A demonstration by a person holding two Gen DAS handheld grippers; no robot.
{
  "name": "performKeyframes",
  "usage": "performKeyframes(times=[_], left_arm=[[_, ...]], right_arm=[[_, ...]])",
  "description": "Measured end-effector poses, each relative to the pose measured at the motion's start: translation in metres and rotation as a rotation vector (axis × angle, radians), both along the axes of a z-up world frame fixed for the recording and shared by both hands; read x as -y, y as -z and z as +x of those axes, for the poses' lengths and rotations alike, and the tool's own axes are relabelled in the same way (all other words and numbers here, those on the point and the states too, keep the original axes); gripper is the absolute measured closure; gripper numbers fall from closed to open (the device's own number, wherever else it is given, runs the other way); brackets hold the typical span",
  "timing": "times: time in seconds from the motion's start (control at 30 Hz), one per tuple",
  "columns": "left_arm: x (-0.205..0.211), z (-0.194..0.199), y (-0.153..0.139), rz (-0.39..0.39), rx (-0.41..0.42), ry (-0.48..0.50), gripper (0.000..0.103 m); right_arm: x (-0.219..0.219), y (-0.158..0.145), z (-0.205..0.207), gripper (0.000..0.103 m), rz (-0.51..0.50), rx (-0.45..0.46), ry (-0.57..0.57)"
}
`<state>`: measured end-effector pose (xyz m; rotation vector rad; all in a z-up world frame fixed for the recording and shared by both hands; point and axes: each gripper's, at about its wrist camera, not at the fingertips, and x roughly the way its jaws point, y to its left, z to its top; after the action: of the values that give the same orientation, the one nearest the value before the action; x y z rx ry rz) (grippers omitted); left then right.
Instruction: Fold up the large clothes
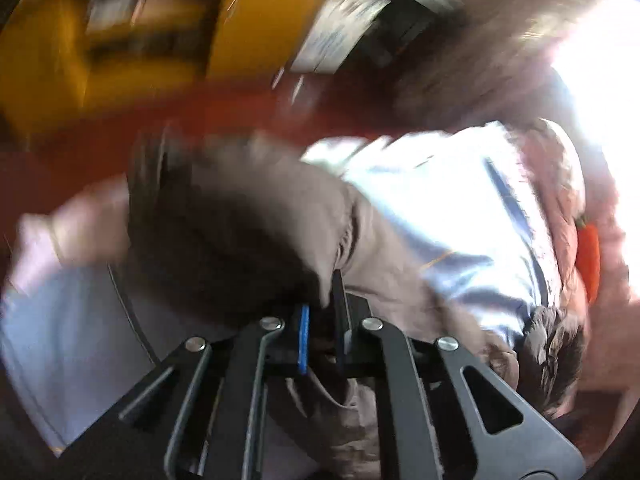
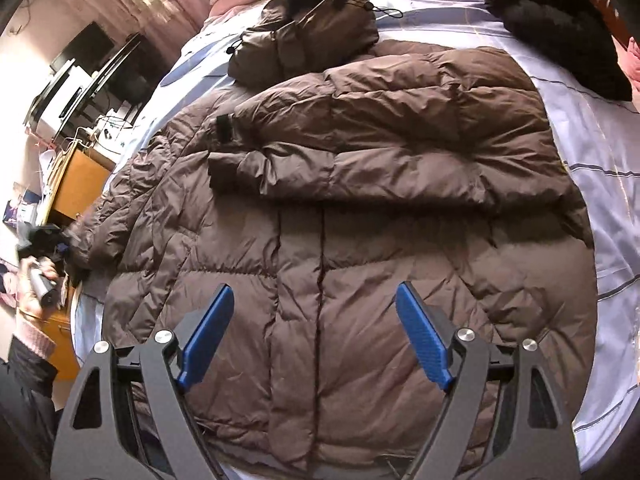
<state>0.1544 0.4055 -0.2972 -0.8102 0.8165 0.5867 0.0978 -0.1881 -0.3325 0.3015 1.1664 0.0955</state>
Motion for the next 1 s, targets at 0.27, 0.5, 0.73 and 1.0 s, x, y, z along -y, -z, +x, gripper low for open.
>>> performKeyframes(times=[0.27,0.5,0.73,1.0], left_arm=[[0.245,0.036,-0.116,0.434,0.173,0.619,0.093],[0.449,0.041,-0.049,0.450,-0.030,1.238,0.083],[0.429,0.044,-0.072,0.387,0.036,1.170,0.021],[0.326,0.094,-0.015,0.279,-0.225,0.877,0.048]], right_arm=[[0.009,-0.015,0.004,0.020,0.004,0.041,0.040],[0.044,-0.009,0.010,0.020,-0.062,0.043,0.144],[0.096,0.017,0.006,0.020,0.031,-0.058,0.311],[0.098,0.023,0.019,0.020,0.179,0.018,0.311]])
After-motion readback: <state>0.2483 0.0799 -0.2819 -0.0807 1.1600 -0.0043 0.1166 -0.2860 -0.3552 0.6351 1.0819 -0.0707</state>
